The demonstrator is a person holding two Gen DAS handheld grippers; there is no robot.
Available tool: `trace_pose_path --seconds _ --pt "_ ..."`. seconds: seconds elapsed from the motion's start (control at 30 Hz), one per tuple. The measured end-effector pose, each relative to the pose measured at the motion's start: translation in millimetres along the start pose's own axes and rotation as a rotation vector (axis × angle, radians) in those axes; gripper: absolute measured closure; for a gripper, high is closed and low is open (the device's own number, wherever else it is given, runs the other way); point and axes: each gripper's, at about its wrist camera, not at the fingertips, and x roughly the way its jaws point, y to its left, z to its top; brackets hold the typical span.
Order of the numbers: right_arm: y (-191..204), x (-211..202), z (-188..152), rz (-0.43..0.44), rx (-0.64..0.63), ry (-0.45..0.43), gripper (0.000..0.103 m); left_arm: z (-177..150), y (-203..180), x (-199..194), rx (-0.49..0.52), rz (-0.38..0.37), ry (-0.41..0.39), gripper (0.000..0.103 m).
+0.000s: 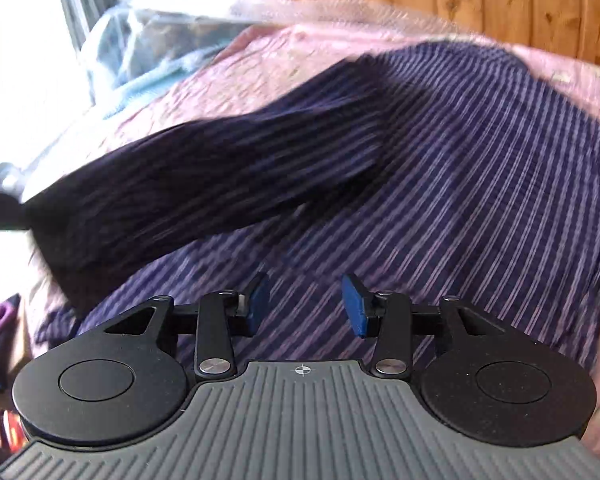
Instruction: Fold clothes
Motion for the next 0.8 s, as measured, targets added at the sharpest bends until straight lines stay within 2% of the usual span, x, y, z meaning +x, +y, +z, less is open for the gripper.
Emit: trace_pose_path --seconds 0.03,0.13,0.27,0.43,0.53,0.63,0.67,0.73,0.77,0.8 --pt "-4.9 2.5 8.5 -0.006 0.014 -0.002 0.051 -5.5 11.9 -5.1 -0.029 0.015 0.002 0.099" --pt "-14.4 21.8 28.0 -0.03 0.049 0.027 0.049 -18.1 41.0 7.9 -0.086 0.04 0.083 0.099" --pt "-12.1 52.9 57.6 -0.058 -0.004 0.074 0.049 -20.7 45.4 15.9 -0.092 0.033 0.096 0.098" --pt "-4.8 81.8 116.7 -0.048 -0.014 0.024 0.049 -23.5 67.1 20.1 -0.135 0.065 0.12 0.096" --pt "8.1 107.0 153.3 -0.046 -0.074 -0.015 0.051 -24.8 67.6 25.1 -0.118 0.088 0.128 0.089" --pt "20.8 142.9 178.2 -0.031 -0.134 0.019 0.064 -24.9 62.0 26.2 -0.077 0.117 0.143 0.089" --pt "20.9 158.4 178.7 -0.046 -0.153 0.066 0.07 -24.9 62.9 26.0 -0.084 0.112 0.155 0.089" --pt "19.2 189.3 177.0 -0.084 -0.189 0.163 0.075 -25.3 65.1 25.4 -0.097 0.106 0.179 0.089" --pt "13.9 199.6 170.1 -0.108 -0.205 0.19 0.082 -26.6 67.6 24.7 -0.1 0.11 0.194 0.087" --pt "11.3 198.1 167.9 -0.103 -0.211 0.162 0.085 -27.5 69.2 22.3 -0.096 0.116 0.204 0.087"
